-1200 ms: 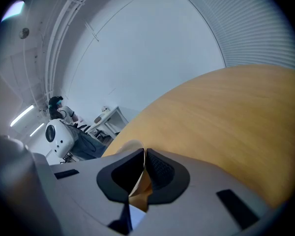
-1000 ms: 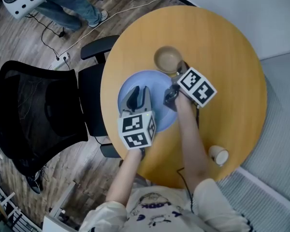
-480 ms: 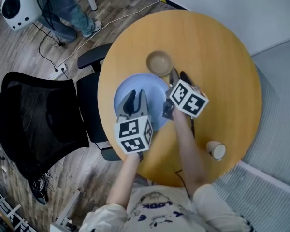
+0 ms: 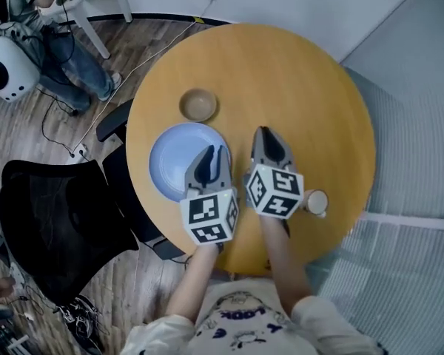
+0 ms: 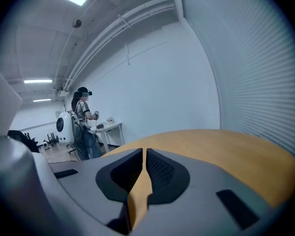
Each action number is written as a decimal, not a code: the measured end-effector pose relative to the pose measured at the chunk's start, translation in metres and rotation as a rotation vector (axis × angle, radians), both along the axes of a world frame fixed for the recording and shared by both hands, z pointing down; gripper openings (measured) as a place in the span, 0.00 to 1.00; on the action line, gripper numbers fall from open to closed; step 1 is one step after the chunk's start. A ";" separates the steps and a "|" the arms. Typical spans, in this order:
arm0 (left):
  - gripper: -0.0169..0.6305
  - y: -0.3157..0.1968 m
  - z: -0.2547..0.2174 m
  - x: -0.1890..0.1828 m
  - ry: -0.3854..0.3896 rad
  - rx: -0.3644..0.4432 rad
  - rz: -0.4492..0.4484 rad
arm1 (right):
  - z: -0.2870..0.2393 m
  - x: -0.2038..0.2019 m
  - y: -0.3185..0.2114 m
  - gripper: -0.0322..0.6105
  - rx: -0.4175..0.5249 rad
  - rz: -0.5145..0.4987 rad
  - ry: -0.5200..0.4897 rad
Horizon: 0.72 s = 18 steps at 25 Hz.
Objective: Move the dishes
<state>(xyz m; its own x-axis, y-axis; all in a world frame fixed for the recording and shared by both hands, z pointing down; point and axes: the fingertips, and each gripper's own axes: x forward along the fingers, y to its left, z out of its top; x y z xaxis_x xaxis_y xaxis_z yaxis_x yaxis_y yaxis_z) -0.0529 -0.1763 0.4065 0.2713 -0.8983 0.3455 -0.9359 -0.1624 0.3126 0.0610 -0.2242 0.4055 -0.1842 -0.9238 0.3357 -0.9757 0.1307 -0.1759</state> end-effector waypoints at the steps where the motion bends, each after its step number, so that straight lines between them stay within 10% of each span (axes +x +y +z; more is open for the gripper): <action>1: 0.13 0.003 -0.003 0.012 -0.001 0.010 0.028 | -0.005 0.012 0.009 0.09 0.020 0.019 0.008; 18: 0.06 0.110 0.002 0.188 -0.053 -0.006 0.347 | -0.005 0.214 0.184 0.09 0.029 0.307 0.097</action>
